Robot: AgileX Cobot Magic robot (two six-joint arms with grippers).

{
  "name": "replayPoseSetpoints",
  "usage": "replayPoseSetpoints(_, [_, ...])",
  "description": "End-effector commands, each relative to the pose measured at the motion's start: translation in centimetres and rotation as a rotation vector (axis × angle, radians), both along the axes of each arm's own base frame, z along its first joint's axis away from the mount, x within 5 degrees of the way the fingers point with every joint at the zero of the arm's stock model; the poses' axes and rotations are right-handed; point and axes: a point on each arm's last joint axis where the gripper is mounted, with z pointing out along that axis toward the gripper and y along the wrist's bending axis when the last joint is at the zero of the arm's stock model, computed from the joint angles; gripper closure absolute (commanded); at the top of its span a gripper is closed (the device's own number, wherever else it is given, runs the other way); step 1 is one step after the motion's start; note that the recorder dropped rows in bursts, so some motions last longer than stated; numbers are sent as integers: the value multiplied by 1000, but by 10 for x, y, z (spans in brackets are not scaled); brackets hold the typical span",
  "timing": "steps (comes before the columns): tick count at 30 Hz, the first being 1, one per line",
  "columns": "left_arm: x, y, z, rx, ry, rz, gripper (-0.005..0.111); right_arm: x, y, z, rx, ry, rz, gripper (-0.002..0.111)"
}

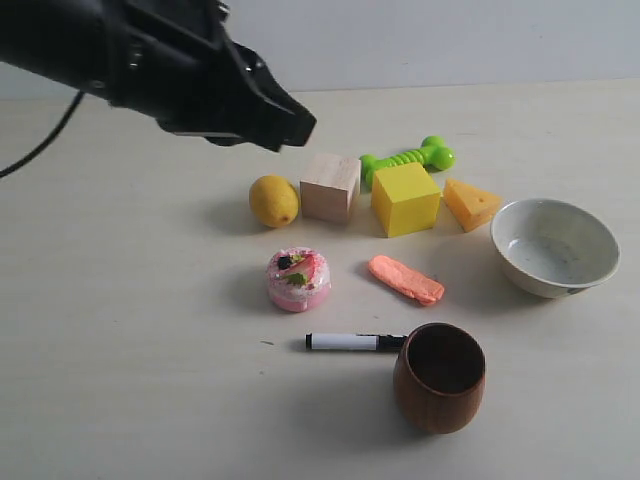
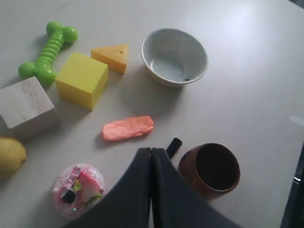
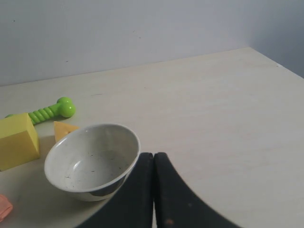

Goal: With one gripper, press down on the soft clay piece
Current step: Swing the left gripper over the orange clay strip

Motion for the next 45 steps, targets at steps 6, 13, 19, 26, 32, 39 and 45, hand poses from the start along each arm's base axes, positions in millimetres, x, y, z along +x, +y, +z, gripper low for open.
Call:
replayPoseSetpoints(6, [36, -43, -6, 72, 90, 17, 107, 0, 0, 0, -10, -10, 1, 108])
replayPoseSetpoints(13, [56, -58, -15, 118, 166, 46, 107, 0, 0, 0, -10, -10, 1, 108])
replayPoseSetpoints(19, [55, -67, -32, 211, 157, 64, 107, 0, 0, 0, -10, -10, 1, 108])
replayPoseSetpoints(26, [55, -92, -45, 253, 171, 44, 107, 0, 0, 0, -10, -10, 1, 108])
replayPoseSetpoints(32, [68, -106, -51, 304, 201, 27, 107, 0, 0, 0, -10, -10, 1, 108])
replayPoseSetpoints(39, [82, -112, -59, 399, 217, 43, 107, 0, 0, 0, -10, -10, 1, 108])
replayPoseSetpoints(45, [85, -118, -71, 444, 247, 50, 107, 0, 0, 0, -8, -10, 1, 108])
